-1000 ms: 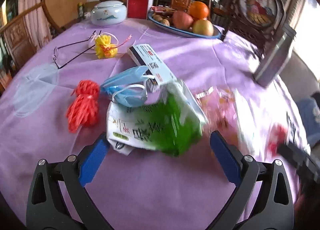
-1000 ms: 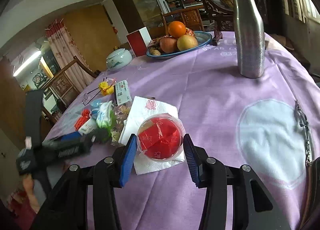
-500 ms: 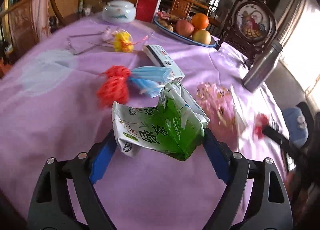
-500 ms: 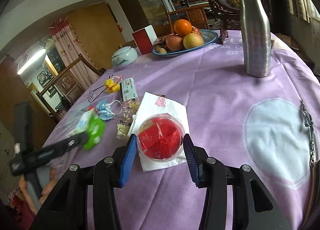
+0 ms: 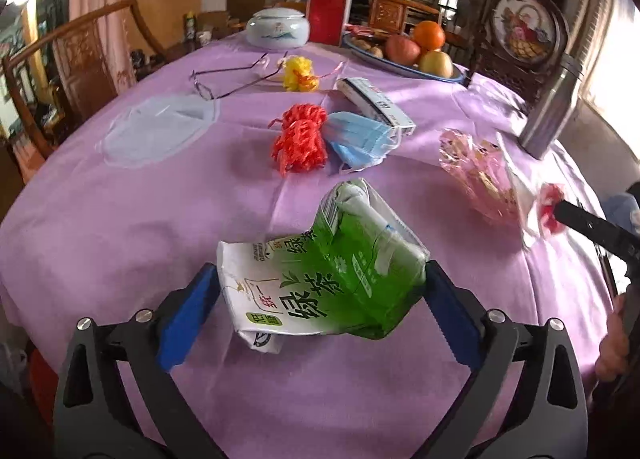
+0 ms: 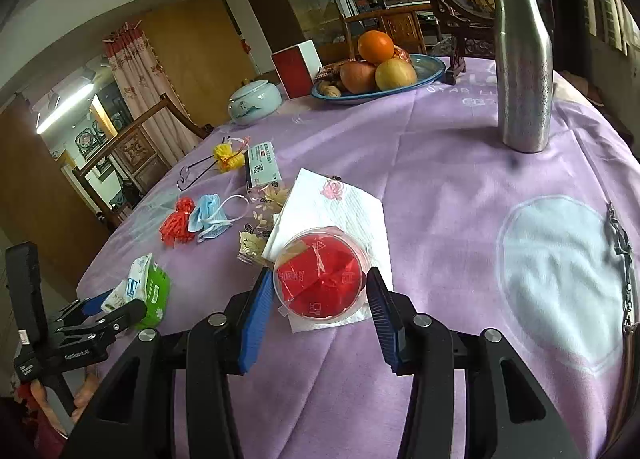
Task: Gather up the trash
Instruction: 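Grasp the green tea carton with the left tool while the right tool grasps the red-lidded container, then carry the carton and red container to the red wastebasket and release both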
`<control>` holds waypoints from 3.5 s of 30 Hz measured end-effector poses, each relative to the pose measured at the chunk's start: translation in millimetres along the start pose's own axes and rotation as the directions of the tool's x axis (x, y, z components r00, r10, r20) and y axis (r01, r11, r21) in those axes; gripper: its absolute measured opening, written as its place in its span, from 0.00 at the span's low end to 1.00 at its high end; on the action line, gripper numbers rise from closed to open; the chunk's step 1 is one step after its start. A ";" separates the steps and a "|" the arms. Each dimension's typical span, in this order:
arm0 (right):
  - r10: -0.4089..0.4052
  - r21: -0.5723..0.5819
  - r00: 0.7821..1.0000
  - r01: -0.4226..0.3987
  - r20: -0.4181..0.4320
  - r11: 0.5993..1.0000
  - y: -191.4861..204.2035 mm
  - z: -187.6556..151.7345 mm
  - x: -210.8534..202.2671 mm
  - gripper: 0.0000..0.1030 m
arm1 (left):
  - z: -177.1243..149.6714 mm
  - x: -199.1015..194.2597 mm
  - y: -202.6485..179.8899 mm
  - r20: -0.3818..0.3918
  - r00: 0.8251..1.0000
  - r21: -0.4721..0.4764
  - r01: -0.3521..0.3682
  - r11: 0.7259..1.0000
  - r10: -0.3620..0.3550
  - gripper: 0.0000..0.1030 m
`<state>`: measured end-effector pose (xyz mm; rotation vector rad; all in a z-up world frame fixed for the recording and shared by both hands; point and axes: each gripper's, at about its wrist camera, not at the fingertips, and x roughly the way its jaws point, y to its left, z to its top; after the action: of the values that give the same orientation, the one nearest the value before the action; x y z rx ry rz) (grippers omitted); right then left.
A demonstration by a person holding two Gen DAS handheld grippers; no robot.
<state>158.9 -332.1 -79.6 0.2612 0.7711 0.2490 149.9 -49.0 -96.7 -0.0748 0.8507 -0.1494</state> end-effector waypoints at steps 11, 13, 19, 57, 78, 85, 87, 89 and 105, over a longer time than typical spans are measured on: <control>0.012 -0.011 1.000 -0.012 0.005 1.000 3.0 -0.6 -1.3 0.46 | -1.4 -10.1 2.9 0.054 0.999 -0.047 0.010 0.999 -0.007 0.85; 0.017 -0.013 1.000 -0.017 0.014 1.000 3.1 -0.2 -2.8 0.46 | -1.9 -23.2 6.5 0.098 0.995 -0.053 0.028 0.998 -0.023 0.83; 0.025 -0.015 1.000 -0.025 0.016 1.000 3.3 -0.1 -3.0 0.46 | 1.9 -65.4 20.2 0.193 0.981 -0.068 0.031 0.997 -0.017 0.83; 0.277 -0.174 0.959 -0.284 -0.066 0.943 190.4 -42.2 11.1 0.46 | -141.1 -189.8 286.8 0.157 0.939 -0.514 -0.187 0.837 0.306 0.83; 0.416 -0.367 0.838 -0.533 -0.354 0.762 399.4 -118.4 36.0 0.46 | -214.8 -187.9 368.2 -0.055 0.841 -0.541 -0.478 0.692 0.538 0.93; 0.415 -0.384 0.759 -0.626 -0.502 0.679 470.1 -159.6 64.3 0.46 | -234.7 -208.7 387.2 -0.058 0.796 -0.570 -0.521 0.635 0.602 0.93; 0.416 -0.388 0.722 -0.665 -0.553 0.638 497.4 -175.3 73.0 0.46 | -240.7 -216.1 394.1 -0.061 0.791 -0.591 -0.520 0.617 0.609 0.93; 0.413 -0.405 0.703 -0.688 -0.580 0.602 520.6 -189.0 79.9 0.46 | -247.4 -223.3 401.1 -0.067 0.789 -0.607 -0.518 0.602 0.611 0.93; 0.407 -0.393 0.779 -0.603 -0.478 0.694 486.2 -152.7 79.7 0.69 | -237.8 -228.3 384.1 -0.015 0.813 -0.579 -0.482 0.658 0.582 0.93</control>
<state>44.4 170.9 -80.5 -0.1126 0.9442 1.0662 -138.6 365.4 -131.7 -0.3820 0.6848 0.6779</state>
